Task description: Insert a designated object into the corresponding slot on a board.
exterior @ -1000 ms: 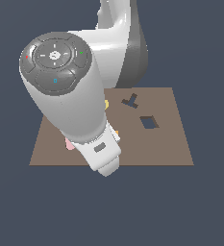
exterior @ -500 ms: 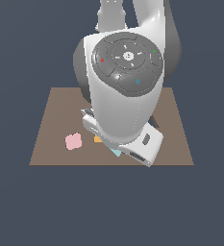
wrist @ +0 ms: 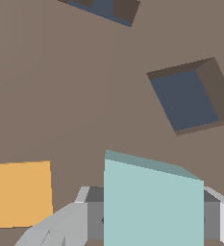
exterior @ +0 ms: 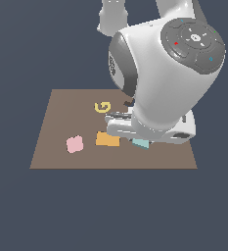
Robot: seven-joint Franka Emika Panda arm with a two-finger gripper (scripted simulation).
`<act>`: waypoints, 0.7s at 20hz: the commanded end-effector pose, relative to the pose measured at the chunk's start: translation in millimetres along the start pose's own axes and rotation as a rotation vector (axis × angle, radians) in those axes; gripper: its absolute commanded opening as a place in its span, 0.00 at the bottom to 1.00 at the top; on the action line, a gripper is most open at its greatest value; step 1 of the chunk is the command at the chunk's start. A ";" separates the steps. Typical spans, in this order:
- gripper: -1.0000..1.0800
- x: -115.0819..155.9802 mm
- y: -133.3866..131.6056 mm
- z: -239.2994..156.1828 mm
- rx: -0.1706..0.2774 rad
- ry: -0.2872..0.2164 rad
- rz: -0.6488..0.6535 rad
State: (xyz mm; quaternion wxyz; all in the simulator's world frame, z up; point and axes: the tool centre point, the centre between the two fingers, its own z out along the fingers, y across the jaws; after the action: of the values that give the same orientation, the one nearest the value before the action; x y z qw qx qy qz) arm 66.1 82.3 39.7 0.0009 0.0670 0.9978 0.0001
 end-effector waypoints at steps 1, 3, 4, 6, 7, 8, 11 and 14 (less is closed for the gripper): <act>0.00 12.6 12.2 -0.5 0.000 -0.001 -0.106; 0.00 22.4 19.7 -0.6 0.000 0.000 -0.178; 0.00 27.1 22.9 -0.7 0.000 0.000 -0.211; 0.00 35.9 28.2 -0.7 0.000 0.000 -0.271; 0.00 40.0 30.4 -0.8 0.000 0.000 -0.297; 0.00 43.8 32.3 -0.8 0.000 0.000 -0.322; 0.00 53.5 36.4 -0.8 0.000 0.001 -0.384; 0.00 60.7 39.0 -0.9 0.000 0.001 -0.428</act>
State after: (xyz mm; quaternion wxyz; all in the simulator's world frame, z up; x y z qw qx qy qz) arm 14.6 127.4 40.3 0.0003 -0.1345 0.9909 0.0000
